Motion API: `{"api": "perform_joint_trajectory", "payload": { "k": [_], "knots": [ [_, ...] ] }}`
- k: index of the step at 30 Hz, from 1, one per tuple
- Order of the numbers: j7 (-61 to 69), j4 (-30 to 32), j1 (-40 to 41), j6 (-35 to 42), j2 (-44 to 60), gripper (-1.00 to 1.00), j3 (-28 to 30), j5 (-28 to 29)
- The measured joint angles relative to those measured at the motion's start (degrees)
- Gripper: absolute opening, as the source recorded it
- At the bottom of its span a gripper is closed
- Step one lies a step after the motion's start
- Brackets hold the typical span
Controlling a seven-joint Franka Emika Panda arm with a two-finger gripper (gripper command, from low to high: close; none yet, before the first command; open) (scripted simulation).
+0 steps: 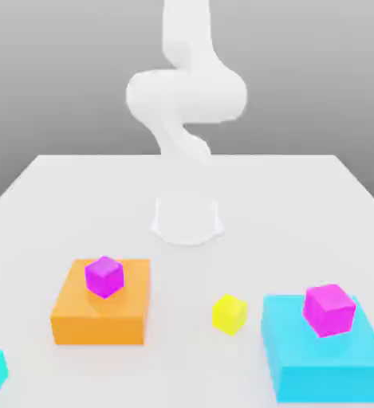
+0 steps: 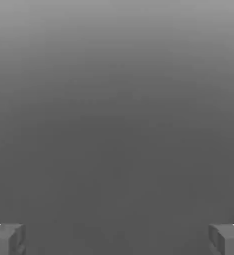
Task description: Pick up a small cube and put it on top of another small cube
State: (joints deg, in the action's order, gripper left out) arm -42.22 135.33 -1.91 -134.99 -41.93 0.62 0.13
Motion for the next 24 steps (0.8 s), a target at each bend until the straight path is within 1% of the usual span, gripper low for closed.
{"api": "perform_joint_trajectory", "payload": {
  "k": [13, 18, 20, 24],
  "knots": [
    [23.2, 21.6, -11.2, -20.0, 25.2, 0.0, 3.5, 0.4],
    [34.2, 30.9, -14.4, -29.9, 38.1, 0.0, 3.0, 0.2],
    [36.3, 31.7, -14.7, -33.7, 43.0, 0.0, 2.0, -0.6],
    [38.3, 30.6, -13.2, -40.6, 51.5, 0.0, 0.3, -2.6]
  ]
}}
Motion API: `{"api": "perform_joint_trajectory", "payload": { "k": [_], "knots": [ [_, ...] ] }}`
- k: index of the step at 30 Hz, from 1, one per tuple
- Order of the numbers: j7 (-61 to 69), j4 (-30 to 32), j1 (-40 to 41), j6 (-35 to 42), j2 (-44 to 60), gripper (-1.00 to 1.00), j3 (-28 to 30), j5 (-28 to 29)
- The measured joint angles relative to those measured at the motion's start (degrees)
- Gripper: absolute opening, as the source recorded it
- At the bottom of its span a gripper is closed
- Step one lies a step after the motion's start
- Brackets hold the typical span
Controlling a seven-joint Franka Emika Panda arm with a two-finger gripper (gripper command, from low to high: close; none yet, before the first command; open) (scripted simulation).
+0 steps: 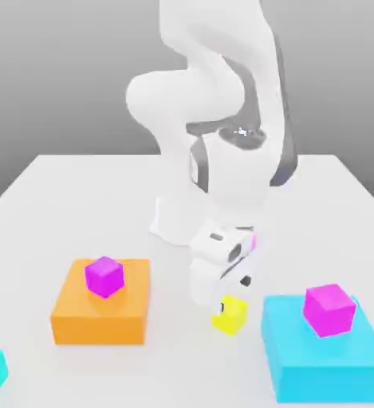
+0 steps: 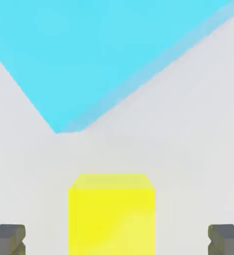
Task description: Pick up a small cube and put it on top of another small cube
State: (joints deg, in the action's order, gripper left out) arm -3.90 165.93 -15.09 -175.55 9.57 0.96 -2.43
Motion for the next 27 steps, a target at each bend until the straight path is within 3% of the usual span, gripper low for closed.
{"api": "perform_joint_trajectory", "payload": {
  "k": [2, 3, 10, 18, 27],
  "knots": [
    [0.1, -0.7, 0.7, -3.4, 4.2, 0.0, -0.8, -0.2],
    [0.3, -1.0, 0.8, -4.4, 5.5, -1.0, -1.0, -0.4],
    [0.1, -1.0, 0.9, -4.4, 5.5, -1.0, -1.0, -0.2],
    [-1.7, 1.7, 0.5, 8.0, -9.6, -1.0, 0.1, 2.3],
    [4.2, -15.0, -6.8, 29.5, -14.5, -1.0, -3.5, 1.9]
  ]
}}
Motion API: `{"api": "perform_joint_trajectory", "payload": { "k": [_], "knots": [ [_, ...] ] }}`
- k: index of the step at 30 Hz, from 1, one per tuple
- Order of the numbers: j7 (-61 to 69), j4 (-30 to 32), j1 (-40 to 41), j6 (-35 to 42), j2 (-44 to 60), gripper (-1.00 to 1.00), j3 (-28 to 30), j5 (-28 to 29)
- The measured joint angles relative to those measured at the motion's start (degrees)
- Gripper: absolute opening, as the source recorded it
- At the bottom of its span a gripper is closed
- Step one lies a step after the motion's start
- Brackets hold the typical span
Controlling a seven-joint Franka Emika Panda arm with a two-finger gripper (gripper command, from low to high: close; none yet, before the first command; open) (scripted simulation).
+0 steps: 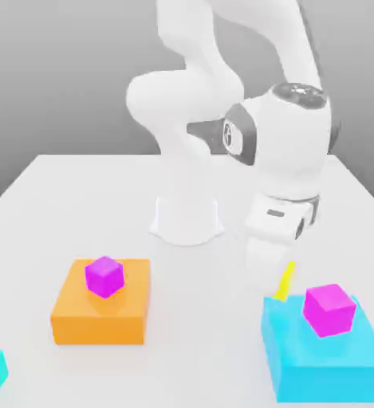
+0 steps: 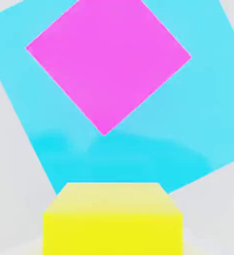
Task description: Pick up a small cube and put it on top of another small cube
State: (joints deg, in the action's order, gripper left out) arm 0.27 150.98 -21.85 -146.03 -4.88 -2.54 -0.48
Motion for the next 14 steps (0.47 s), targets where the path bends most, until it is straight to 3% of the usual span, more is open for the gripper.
{"api": "perform_joint_trajectory", "payload": {
  "k": [3, 7, 8, 14],
  "knots": [
    [2.2, -5.8, -1.8, 6.5, -0.7, -1.0, -1.4, -0.3],
    [2.2, -5.8, -2.3, 0.4, 5.4, -1.0, -1.7, 0.3],
    [2.1, -5.6, -2.3, -0.9, 6.5, 1.0, -1.7, 0.6],
    [2.0, -5.5, -2.2, -1.6, 7.1, 1.0, -1.7, 0.7]
  ]
}}
